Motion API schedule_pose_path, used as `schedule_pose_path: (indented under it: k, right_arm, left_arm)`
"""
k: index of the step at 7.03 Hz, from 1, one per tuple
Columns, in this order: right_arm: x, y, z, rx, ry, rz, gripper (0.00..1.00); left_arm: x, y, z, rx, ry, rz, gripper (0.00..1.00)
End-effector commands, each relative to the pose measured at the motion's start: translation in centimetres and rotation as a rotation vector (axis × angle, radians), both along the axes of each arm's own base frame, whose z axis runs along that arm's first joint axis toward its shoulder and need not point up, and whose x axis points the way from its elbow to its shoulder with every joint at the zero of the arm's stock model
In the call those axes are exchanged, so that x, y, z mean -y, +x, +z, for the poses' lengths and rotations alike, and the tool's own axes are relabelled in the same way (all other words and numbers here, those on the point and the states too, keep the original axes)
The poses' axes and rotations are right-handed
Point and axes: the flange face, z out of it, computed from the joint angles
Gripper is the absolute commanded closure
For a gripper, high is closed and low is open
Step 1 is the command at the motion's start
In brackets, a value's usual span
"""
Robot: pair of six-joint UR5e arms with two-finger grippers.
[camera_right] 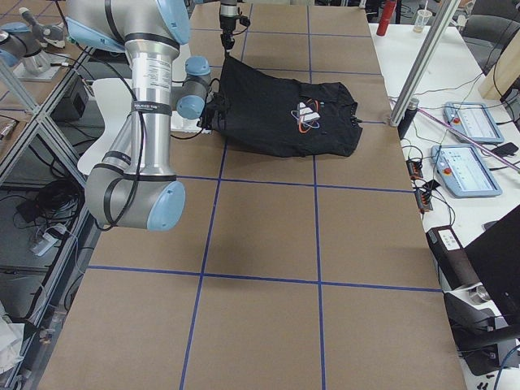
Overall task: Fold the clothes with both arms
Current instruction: 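Grasp both hem corners with the left and right grippers, then lift the hem with both grippers and fold it toward the collar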
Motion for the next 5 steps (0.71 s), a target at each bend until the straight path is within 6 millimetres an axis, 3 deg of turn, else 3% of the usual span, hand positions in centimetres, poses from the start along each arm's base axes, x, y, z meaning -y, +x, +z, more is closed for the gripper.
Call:
schedule_pose_path:
  k: [1, 2, 3, 5]
  right_arm:
    - [2.5, 0.6, -0.5, -0.027, -0.005, 0.063, 1.0]
    - [5.0, 0.4, -2.2, -0.052, -0.021, 0.108, 1.0]
    - [8.4, 0.4, -4.2, -0.082, -0.05, 0.159, 1.0]
    - [17.6, -0.3, -8.0, -0.148, -0.076, 0.231, 1.0]
  left_arm:
    - [4.2, -1.4, -2.7, -0.071, 0.062, -0.057, 1.0]
    - [7.0, -0.8, -2.7, -0.072, 0.075, -0.113, 1.0]
    - [11.1, 0.1, -2.4, -0.059, 0.131, -0.163, 1.0]
    - [18.8, -1.3, -0.2, -0.002, 0.172, -0.228, 1.0]
